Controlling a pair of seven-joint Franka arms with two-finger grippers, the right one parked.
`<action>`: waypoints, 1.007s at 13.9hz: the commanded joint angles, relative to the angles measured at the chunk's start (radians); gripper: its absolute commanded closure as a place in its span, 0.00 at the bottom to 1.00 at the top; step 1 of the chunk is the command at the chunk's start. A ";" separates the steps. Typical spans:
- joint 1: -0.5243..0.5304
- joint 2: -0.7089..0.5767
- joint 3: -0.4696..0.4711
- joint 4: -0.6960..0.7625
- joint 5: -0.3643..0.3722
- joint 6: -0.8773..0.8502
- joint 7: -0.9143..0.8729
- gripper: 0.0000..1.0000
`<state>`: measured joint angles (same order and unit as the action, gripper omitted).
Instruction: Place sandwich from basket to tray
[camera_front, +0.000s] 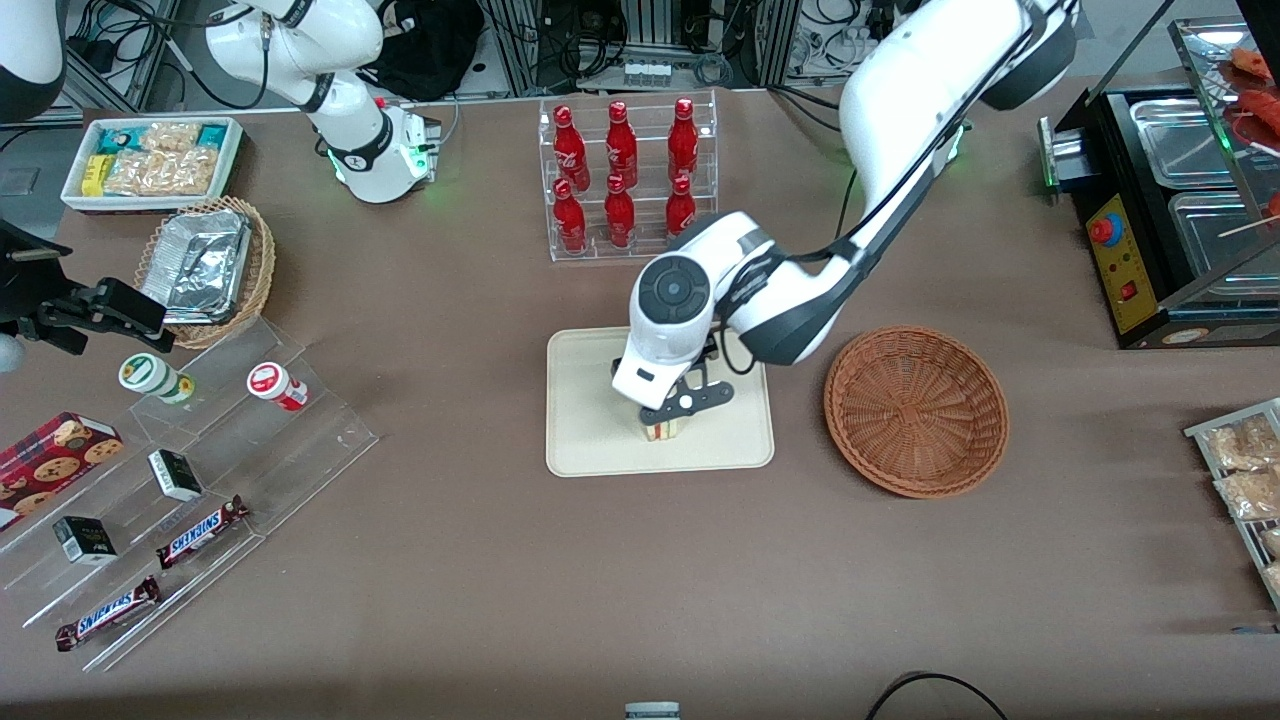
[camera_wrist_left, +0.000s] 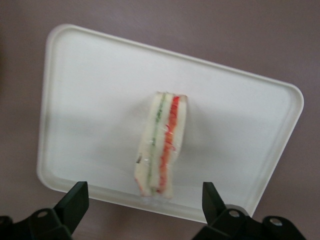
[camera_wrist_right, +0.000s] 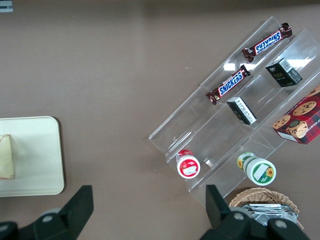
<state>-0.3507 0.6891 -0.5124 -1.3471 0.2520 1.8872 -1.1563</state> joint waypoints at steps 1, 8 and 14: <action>0.012 -0.068 0.011 -0.029 0.059 -0.071 -0.013 0.00; 0.131 -0.172 0.018 -0.070 0.098 -0.187 -0.008 0.00; 0.297 -0.328 0.015 -0.251 0.092 -0.178 0.199 0.00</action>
<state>-0.1001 0.4450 -0.4906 -1.5025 0.3371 1.6962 -1.0057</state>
